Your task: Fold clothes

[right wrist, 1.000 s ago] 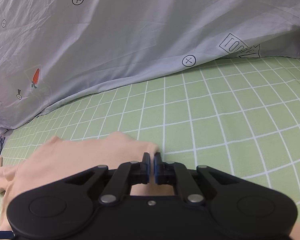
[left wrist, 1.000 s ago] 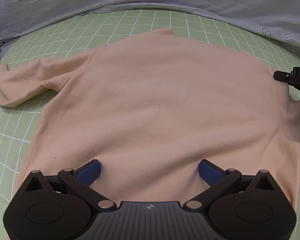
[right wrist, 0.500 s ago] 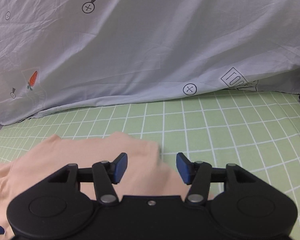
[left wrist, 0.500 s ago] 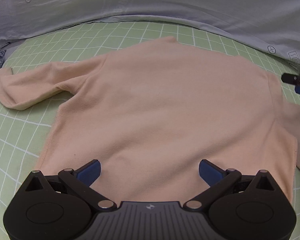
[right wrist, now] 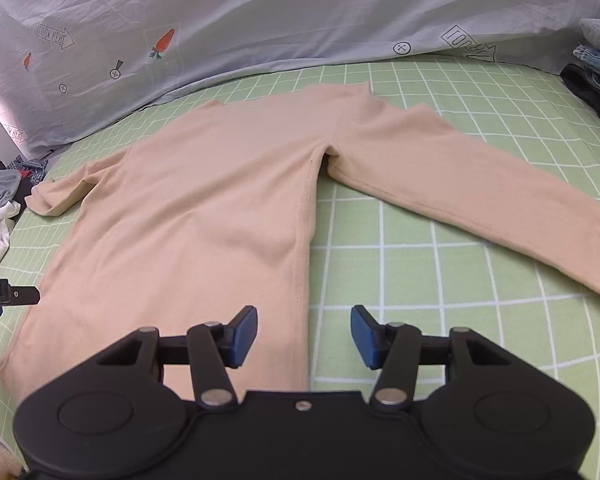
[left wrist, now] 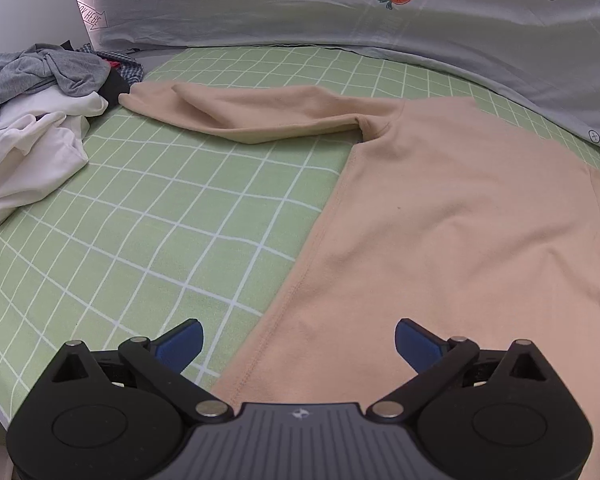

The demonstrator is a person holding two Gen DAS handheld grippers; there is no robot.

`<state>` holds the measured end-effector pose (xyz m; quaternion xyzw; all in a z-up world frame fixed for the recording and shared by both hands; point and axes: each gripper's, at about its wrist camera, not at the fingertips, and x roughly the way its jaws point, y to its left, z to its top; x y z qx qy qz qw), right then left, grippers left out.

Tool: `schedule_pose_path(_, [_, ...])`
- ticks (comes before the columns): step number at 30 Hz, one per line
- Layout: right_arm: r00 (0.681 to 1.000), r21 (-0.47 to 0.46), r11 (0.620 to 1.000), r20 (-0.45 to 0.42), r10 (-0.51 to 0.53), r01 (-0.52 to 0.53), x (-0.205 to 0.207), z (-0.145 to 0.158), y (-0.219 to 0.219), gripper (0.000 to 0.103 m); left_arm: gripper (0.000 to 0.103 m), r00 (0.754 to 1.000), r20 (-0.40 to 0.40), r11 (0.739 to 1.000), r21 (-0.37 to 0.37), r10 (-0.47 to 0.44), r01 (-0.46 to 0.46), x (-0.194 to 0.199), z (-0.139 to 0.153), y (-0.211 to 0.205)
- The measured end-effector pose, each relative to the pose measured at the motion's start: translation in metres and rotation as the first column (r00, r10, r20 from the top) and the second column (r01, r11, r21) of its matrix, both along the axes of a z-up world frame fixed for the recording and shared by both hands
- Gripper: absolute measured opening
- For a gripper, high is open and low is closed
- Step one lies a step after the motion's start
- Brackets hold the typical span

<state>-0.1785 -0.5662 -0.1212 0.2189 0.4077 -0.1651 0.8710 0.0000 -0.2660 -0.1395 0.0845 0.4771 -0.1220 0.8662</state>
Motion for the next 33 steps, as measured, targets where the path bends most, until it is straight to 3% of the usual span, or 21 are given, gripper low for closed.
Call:
schedule_pose_path(4, [1.000, 0.015, 1.000, -0.027, 0.006, -0.005, -0.023, -0.005, 0.025, 0.053, 0.092, 0.998, -0.041, 0.999, -0.008, -0.049, 0.049, -0.018, -0.012, 0.011])
schedule_pose_path(5, [0.999, 0.009, 1.000, -0.036, 0.009, -0.009, -0.028, -0.006, 0.031, 0.053, 0.086, 0.997, -0.050, 0.998, -0.013, -0.054, 0.054, -0.022, -0.015, 0.014])
schedule_pose_path(6, [0.999, -0.001, 1.000, -0.041, 0.017, -0.018, -0.033, -0.006, 0.036, 0.045, 0.077, 0.997, -0.056, 0.999, -0.014, -0.054, 0.053, -0.027, -0.018, 0.017])
schedule_pose_path(7, [0.999, -0.013, 0.999, -0.046, 0.029, -0.029, -0.037, -0.006, 0.041, 0.019, 0.076, 0.997, -0.048, 0.998, -0.012, -0.056, 0.056, -0.032, -0.019, 0.019])
schedule_pose_path(8, [0.999, -0.008, 0.999, -0.044, 0.031, -0.032, -0.041, -0.006, 0.044, 0.002, 0.067, 0.998, -0.031, 0.998, -0.009, -0.062, 0.062, -0.038, -0.019, 0.020])
schedule_pose_path(9, [0.999, 0.006, 1.000, -0.039, 0.030, -0.029, -0.046, -0.007, 0.046, 0.004, 0.061, 0.998, -0.025, 0.998, -0.012, -0.066, 0.065, -0.042, -0.018, 0.022])
schedule_pose_path(10, [0.999, 0.017, 1.000, -0.033, 0.018, -0.017, -0.050, -0.008, 0.047, 0.004, 0.048, 0.997, -0.024, 0.998, -0.018, -0.068, 0.067, -0.046, -0.016, 0.023])
schedule_pose_path(12, [0.999, 0.017, 1.000, -0.035, -0.008, 0.009, -0.058, -0.007, 0.048, 0.003, 0.014, 0.997, -0.030, 0.997, -0.034, -0.073, 0.072, -0.053, -0.013, 0.025])
schedule_pose_path(18, [0.991, 0.011, 0.992, -0.044, -0.126, 0.127, -0.087, 0.000, 0.034, 0.003, 0.010, 0.990, -0.081, 0.990, -0.095, -0.115, 0.107, -0.082, -0.012, 0.025])
schedule_pose_path(23, [0.983, -0.063, 0.987, -0.106, -0.153, 0.147, -0.094, 0.003, 0.033, 0.004, 0.014, 0.985, -0.094, 0.982, -0.137, -0.144, 0.131, -0.106, -0.013, 0.022])
schedule_pose_path(26, [0.975, -0.119, 0.978, -0.123, -0.184, 0.170, -0.089, 0.009, 0.037, 0.011, 0.020, 0.983, -0.122, 0.977, -0.182, -0.138, 0.115, -0.103, -0.012, 0.033])
schedule_pose_path(27, [0.974, -0.141, 0.974, -0.119, -0.194, 0.177, -0.086, 0.013, 0.039, 0.020, 0.023, 0.983, -0.123, 0.975, -0.193, -0.135, 0.109, -0.099, -0.010, 0.038])
schedule_pose_path(28, [0.972, -0.165, 0.969, -0.110, -0.206, 0.186, -0.082, 0.017, 0.042, 0.042, 0.025, 0.985, -0.117, 0.974, -0.203, -0.130, 0.105, -0.094, -0.007, 0.043])
schedule_pose_path(31, [0.972, -0.212, 0.955, -0.073, -0.225, 0.205, -0.063, 0.028, 0.053, 0.082, 0.036, 0.988, -0.097, 0.969, -0.228, -0.118, 0.093, -0.079, 0.003, 0.058])
schedule_pose_path(33, [0.973, -0.219, 0.955, -0.064, -0.221, 0.202, -0.047, 0.032, 0.062, 0.095, 0.054, 0.990, -0.080, 0.965, -0.244, -0.116, 0.094, -0.062, 0.011, 0.067])
